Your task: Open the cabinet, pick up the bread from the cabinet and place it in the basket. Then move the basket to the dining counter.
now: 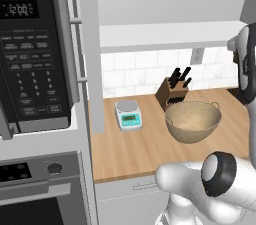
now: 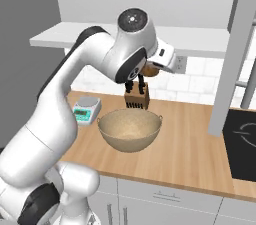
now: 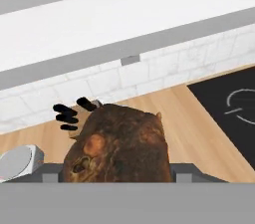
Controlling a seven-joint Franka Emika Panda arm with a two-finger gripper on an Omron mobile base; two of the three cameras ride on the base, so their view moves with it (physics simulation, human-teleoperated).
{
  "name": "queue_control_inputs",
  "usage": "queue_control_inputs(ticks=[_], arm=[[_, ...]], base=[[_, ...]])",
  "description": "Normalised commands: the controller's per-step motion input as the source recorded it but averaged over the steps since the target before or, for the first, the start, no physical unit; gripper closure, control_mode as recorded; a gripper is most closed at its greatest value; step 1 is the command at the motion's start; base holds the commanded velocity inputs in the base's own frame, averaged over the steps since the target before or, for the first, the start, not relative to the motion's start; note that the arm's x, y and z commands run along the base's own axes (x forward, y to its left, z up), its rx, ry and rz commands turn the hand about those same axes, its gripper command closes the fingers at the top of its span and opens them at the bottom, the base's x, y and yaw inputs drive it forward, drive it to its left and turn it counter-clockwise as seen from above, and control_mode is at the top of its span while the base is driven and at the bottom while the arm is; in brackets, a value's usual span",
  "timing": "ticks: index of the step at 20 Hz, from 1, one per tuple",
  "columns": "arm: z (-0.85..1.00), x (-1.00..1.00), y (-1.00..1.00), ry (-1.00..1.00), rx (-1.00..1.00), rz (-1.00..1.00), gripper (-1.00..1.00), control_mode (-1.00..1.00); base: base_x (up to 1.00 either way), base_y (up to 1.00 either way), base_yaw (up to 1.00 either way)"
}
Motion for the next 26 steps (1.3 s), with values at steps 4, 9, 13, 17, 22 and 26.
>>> queue_control_inputs(ticks=[4,9,13,17,22,26], arm=[[-1.0,-0.94,0.46,0.02,-0.01,-0.01,1.0,-1.0],[-1.0,-0.24,0.2,0.08,-0.05,-0.01,1.0,-1.0],[-1.0,0.31,0.33,0.0,0.0,-0.06,1.0,-1.0],[-0.64,0.94,0.11,-0.01,0.0,-0.03,1.0,-1.0],[-0.31,0.75,0.01,0.02,0.0,0.0,1.0,-1.0],[-0.47,0.27,0.0,0.07,0.0,0.0,1.0,-1.0]], base=[[0.0,0.0,0.0],[0.0,0.0,0.0],[0.0,0.0,0.0],[0.0,0.0,0.0],[0.0,0.0,0.0],[0.0,0.0,0.0]])
